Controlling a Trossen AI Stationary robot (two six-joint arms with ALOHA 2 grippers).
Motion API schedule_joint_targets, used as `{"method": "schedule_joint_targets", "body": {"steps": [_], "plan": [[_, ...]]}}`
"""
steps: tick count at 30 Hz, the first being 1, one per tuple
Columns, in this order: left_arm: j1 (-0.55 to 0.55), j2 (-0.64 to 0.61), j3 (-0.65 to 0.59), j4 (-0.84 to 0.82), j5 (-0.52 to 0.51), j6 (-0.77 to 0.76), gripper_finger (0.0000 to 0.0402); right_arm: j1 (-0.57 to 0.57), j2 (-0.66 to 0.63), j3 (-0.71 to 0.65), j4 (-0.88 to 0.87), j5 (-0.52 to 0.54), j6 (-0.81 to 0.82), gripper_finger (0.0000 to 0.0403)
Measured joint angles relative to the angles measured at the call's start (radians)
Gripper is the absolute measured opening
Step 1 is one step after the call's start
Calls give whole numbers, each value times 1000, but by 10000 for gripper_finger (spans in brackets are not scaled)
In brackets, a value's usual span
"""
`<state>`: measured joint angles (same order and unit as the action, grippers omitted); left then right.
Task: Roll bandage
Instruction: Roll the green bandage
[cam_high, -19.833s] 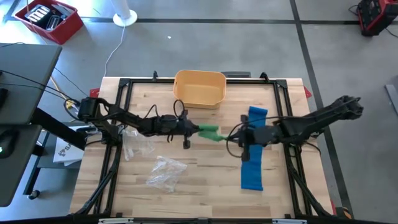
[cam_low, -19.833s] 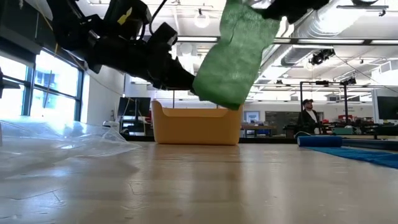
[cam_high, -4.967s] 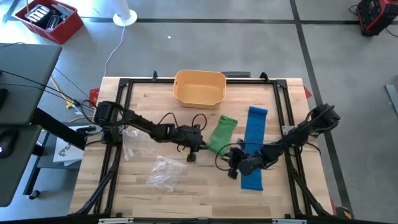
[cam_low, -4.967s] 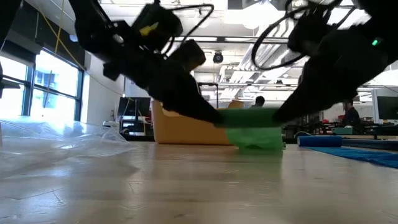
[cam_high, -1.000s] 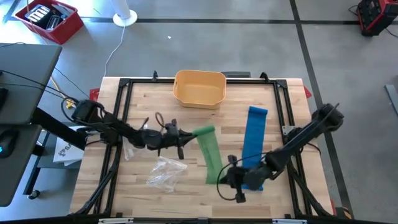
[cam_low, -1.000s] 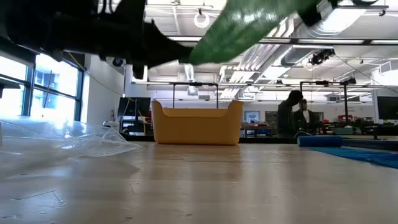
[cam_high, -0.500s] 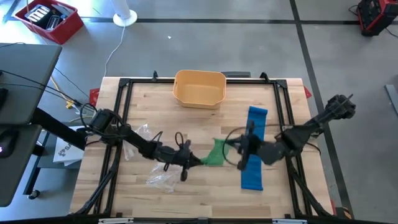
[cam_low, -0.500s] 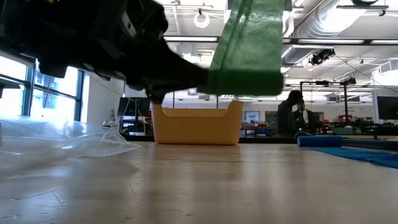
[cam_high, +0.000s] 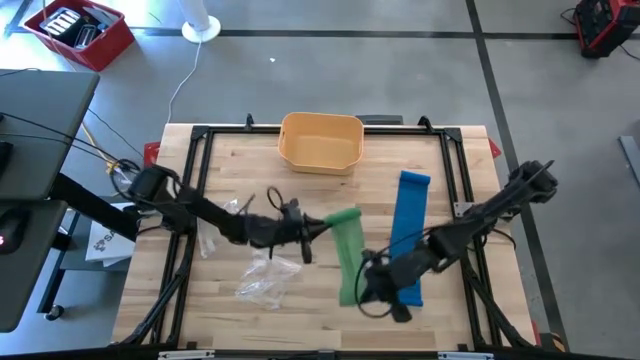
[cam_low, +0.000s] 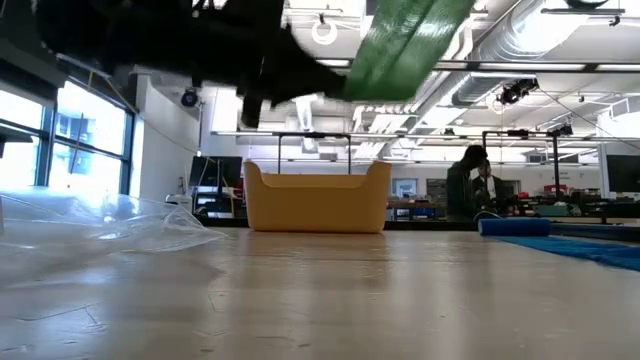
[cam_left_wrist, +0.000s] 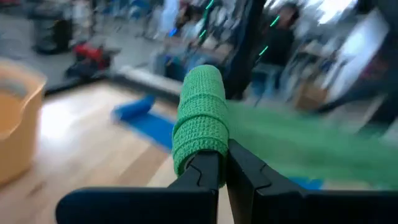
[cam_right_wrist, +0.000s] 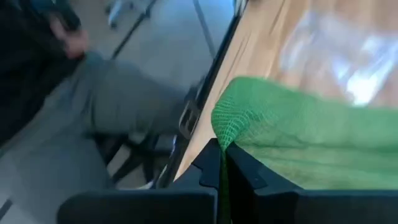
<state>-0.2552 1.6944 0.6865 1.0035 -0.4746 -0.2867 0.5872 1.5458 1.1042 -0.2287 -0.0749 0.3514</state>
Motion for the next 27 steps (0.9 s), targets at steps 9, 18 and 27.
{"method": "schedule_joint_targets", "body": {"steps": [9,18,27], "plan": [[66,-95,1,183,261,-108,5,4,253,0,58,-53,67,0],[67,-63,3,420,334,-176,5,-60,278,1,92,-32,-24,0],[115,-58,27,4,132,-55,5,-50,123,1,261,-30,-13,0]]}}
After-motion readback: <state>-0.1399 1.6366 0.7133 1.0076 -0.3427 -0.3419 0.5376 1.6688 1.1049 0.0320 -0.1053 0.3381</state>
